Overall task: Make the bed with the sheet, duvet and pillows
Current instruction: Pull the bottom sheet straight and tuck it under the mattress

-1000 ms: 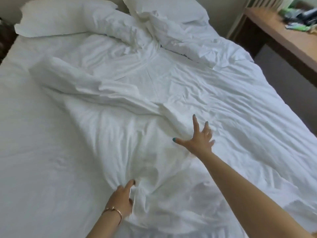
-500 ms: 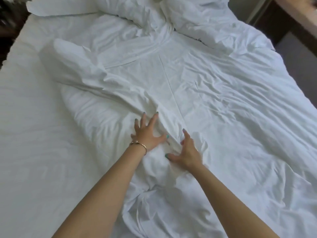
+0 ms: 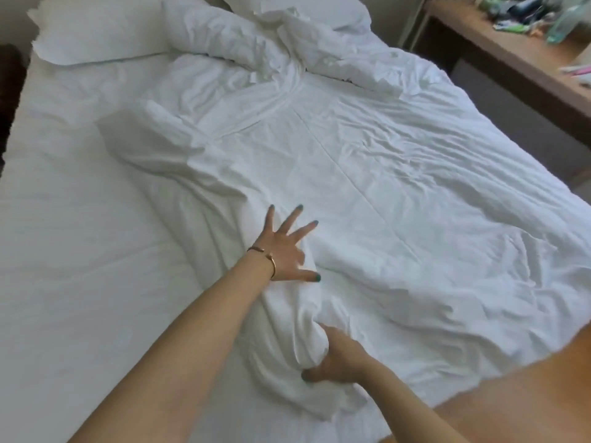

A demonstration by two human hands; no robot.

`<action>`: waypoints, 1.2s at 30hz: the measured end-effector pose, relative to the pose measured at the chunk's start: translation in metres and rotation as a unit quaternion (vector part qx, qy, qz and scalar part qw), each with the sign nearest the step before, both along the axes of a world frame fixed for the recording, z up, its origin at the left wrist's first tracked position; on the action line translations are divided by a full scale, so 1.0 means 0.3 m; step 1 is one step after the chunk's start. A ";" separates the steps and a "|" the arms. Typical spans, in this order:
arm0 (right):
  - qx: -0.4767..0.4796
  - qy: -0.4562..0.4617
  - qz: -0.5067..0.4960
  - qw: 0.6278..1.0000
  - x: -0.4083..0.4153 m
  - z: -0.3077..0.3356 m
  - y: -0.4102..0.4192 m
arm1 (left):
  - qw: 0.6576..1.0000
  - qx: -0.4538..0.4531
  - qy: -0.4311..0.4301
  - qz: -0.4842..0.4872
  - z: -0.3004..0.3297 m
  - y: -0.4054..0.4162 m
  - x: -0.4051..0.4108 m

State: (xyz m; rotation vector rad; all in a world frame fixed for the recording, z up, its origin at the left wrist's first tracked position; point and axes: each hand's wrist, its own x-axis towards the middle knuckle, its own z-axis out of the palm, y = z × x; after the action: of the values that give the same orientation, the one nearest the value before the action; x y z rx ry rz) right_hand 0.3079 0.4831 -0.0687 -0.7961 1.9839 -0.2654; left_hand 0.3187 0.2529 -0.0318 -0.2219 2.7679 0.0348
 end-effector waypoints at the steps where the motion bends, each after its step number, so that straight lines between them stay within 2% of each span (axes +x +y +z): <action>1: -0.002 0.019 -0.017 1.000 0.066 0.024 0.018 | 0.994 -0.036 -0.073 -0.070 -0.015 -0.016 0.072; 3: 0.001 0.085 -0.003 0.996 0.150 0.079 0.054 | 0.983 -0.022 -0.163 -0.088 -0.059 -0.037 0.253; 5: -0.009 0.179 0.067 0.982 0.208 0.125 0.067 | 0.978 0.044 -0.196 -0.050 -0.059 -0.045 0.424; 7: -0.030 0.255 0.105 0.961 0.259 0.138 0.067 | 0.981 0.111 -0.157 0.022 -0.051 -0.044 0.569; 9: -0.038 0.274 0.091 0.957 0.322 0.139 0.049 | 0.986 0.119 -0.108 0.042 -0.033 -0.055 0.690; 11: -0.023 0.243 0.095 0.965 0.410 0.132 0.019 | 0.991 0.081 -0.108 0.006 -0.007 -0.078 0.798; 14: 0.002 0.147 0.078 0.986 0.607 0.122 -0.005 | 0.991 -0.005 -0.119 -0.056 0.026 -0.083 0.959; 17: -0.026 0.091 0.015 0.995 0.833 0.094 0.025 | 0.991 -0.035 -0.125 -0.041 0.027 -0.076 1.149; 21: -0.071 0.021 -0.045 0.996 1.109 0.082 0.051 | 0.988 -0.129 -0.023 -0.078 0.006 -0.085 1.433; 23: -0.071 0.028 -0.046 0.996 1.203 0.082 0.033 | 0.979 -0.155 0.058 -0.120 -0.015 -0.114 1.533; 25: -0.052 0.110 0.007 0.993 1.263 0.088 0.011 | 0.973 -0.140 0.071 -0.171 -0.009 -0.145 1.574; 27: -0.038 0.137 0.029 0.989 1.299 0.102 0.001 | 0.979 -0.096 0.037 -0.176 0.050 -0.137 1.555; 32: -0.074 0.019 -0.078 0.994 1.381 0.138 -0.035 | 0.993 -0.090 -0.040 -0.071 0.140 -0.141 1.545; 36: -0.047 -0.029 -0.076 0.996 1.564 0.103 -0.147 | 0.995 -0.003 -0.096 -0.038 0.029 -0.270 1.700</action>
State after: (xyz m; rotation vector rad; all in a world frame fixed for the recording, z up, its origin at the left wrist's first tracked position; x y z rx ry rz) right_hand 0.7771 0.4390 -0.0377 -0.6894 1.9919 -0.4687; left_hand 0.8286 0.1718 -0.0230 -0.1148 2.5829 -0.0124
